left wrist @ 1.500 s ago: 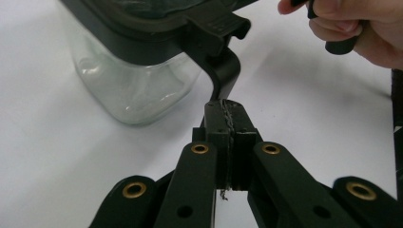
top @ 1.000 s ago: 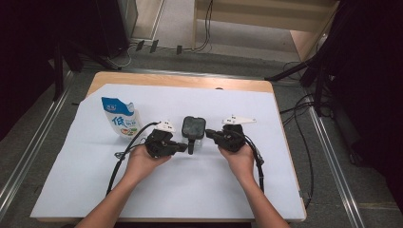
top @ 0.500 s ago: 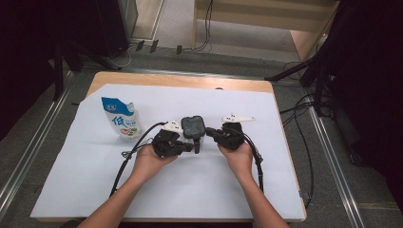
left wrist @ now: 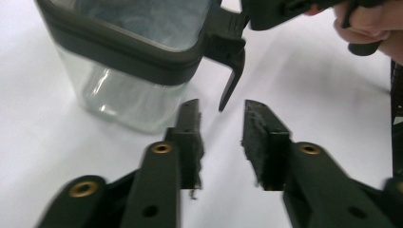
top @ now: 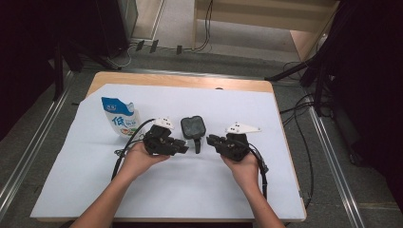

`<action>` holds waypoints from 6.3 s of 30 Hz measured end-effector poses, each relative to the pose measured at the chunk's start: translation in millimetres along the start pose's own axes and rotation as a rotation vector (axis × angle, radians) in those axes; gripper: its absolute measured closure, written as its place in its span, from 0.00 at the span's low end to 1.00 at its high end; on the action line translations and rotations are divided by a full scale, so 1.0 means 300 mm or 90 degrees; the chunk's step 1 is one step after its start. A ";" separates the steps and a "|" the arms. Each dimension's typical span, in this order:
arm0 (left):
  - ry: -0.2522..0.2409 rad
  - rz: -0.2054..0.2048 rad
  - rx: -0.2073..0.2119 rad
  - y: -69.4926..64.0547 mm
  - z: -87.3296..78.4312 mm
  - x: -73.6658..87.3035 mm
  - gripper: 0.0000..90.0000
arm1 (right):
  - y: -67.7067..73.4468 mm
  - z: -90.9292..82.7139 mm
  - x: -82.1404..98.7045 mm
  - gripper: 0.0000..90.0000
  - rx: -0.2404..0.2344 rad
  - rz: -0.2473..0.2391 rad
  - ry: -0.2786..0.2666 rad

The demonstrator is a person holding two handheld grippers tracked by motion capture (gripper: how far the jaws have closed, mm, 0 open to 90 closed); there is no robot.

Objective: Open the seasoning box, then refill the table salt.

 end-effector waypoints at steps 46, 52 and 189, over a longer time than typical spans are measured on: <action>-0.070 -0.045 -0.066 0.051 -0.191 0.137 0.41 | 0.147 0.143 0.028 1.00 -0.065 -0.040 0.039; -0.065 -0.041 -0.067 0.047 -0.181 0.134 0.40 | 0.136 0.143 0.027 1.00 -0.066 -0.032 0.041; -0.041 0.071 -0.019 0.145 0.082 -0.154 0.21 | -0.266 0.030 -0.027 1.00 0.031 0.085 0.053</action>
Point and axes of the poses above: each handheld gripper's, and its own axes: z roughly forward along the jaws, x roughly out of its underside, y roughly to its left, the point moved 2 cm from there along z, roughly forward along the jaws, and after that the axes turned 6 degrees about y, right-handed, at the moved point
